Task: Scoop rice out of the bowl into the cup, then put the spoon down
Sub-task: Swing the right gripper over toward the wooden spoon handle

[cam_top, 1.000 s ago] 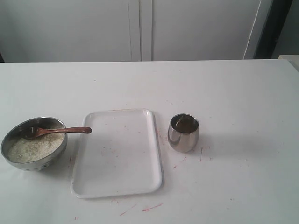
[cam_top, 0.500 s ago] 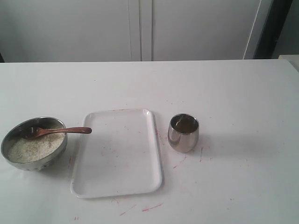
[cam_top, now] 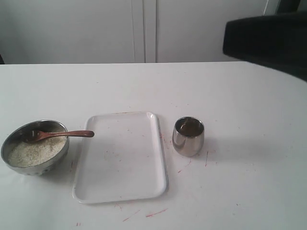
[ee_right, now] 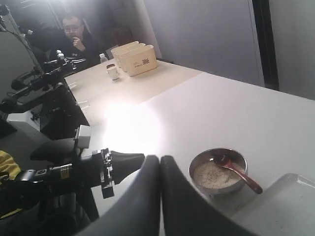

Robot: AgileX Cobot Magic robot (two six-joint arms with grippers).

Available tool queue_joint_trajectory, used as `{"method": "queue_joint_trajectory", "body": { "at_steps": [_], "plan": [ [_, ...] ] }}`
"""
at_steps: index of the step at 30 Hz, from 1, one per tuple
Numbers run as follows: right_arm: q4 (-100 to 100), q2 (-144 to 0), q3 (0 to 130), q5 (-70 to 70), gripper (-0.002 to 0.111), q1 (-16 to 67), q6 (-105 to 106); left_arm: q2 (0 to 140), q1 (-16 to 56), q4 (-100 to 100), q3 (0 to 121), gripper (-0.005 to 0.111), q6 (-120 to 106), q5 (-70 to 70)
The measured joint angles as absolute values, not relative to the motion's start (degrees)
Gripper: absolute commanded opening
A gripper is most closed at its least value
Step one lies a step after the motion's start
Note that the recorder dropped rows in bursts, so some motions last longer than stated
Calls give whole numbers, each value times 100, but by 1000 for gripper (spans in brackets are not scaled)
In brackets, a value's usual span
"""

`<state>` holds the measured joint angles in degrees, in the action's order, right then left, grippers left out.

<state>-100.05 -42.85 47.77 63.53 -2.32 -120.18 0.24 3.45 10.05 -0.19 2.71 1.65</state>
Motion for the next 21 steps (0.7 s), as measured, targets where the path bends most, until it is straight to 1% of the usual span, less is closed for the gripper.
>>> {"method": "queue_joint_trajectory", "body": {
  "at_steps": [10,21],
  "plan": [
    [-10018,-4607,4885,5403,0,-232,-11991,24,345,1005,-19,14,271,165],
    [-10038,-5466,5241,5260,0,-210,-11618,24,345,1005,-19,14,271,165]
  ]
}}
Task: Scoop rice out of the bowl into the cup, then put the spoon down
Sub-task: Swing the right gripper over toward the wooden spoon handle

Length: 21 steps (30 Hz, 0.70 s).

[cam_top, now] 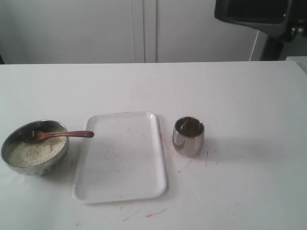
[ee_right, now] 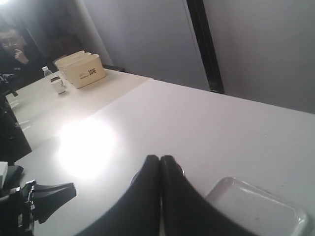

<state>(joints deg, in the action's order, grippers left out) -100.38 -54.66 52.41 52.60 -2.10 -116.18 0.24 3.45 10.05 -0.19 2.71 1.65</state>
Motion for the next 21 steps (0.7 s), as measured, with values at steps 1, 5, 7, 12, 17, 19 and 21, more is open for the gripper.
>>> {"method": "queue_joint_trajectory", "body": {
  "at_steps": [1,5,7,12,17,19,21],
  "plan": [
    [-10038,-5498,5323,5231,0,-197,-11555,24,345,1005,-19,14,271,165],
    [-10038,-5553,5677,5024,0,36,-11238,24,345,1005,-19,14,271,165],
    [-10038,-5553,5845,4930,0,188,-10993,24,345,1005,-19,14,271,165],
    [-10038,-5553,6074,4847,0,673,-10319,24,345,1005,-19,14,271,165],
    [-10038,-5553,6098,4842,0,1201,-10040,24,345,1005,-19,14,271,165],
    [-10038,-5611,6098,4842,0,1431,-9984,24,345,1005,-19,14,271,165],
    [-10038,-5719,6107,4832,0,1628,-9973,24,345,1005,-19,14,271,165]
  ]
}}
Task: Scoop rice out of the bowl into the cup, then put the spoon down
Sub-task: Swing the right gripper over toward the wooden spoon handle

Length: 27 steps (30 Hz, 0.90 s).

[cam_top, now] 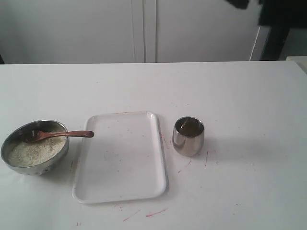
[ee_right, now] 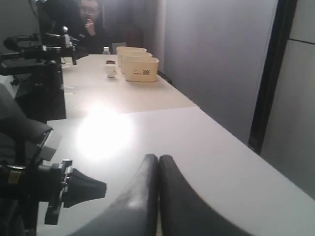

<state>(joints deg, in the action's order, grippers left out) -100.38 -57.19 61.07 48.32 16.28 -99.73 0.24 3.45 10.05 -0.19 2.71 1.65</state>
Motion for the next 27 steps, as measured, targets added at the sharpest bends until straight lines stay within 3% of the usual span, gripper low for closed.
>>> {"method": "queue_joint_trajectory", "body": {
  "at_steps": [15,27],
  "plan": [
    [-10038,-7534,6134,3985,0,2908,-10172,24,345,1005,-19,14,271,165],
    [-9879,-7620,6307,1576,0,3353,-11518,24,345,1005,-19,14,271,165]
  ]
}}
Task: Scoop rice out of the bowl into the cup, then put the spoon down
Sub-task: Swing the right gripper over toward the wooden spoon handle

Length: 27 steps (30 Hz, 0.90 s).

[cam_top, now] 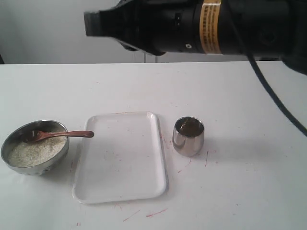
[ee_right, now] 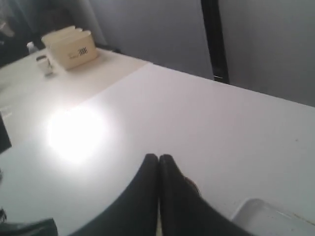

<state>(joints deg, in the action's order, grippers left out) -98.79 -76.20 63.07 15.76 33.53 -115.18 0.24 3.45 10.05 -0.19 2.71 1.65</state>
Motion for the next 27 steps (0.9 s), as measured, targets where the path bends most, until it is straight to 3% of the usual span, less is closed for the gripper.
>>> {"method": "queue_joint_trajectory", "body": {
  "at_steps": [6,15,22,27],
  "plan": [
    [-9177,-7641,6532,1190,0,3365,-10825,24,345,1005,-19,14,271,165],
    [-6875,-7757,6493,1420,0,3388,-5130,24,345,1005,-19,14,271,165],
    [-2369,-8074,6447,-405,0,4064,1087,24,345,1005,-19,14,271,165],
    [-611,-8617,6963,-1953,0,4295,2191,24,345,1005,-19,14,271,165]
  ]
}}
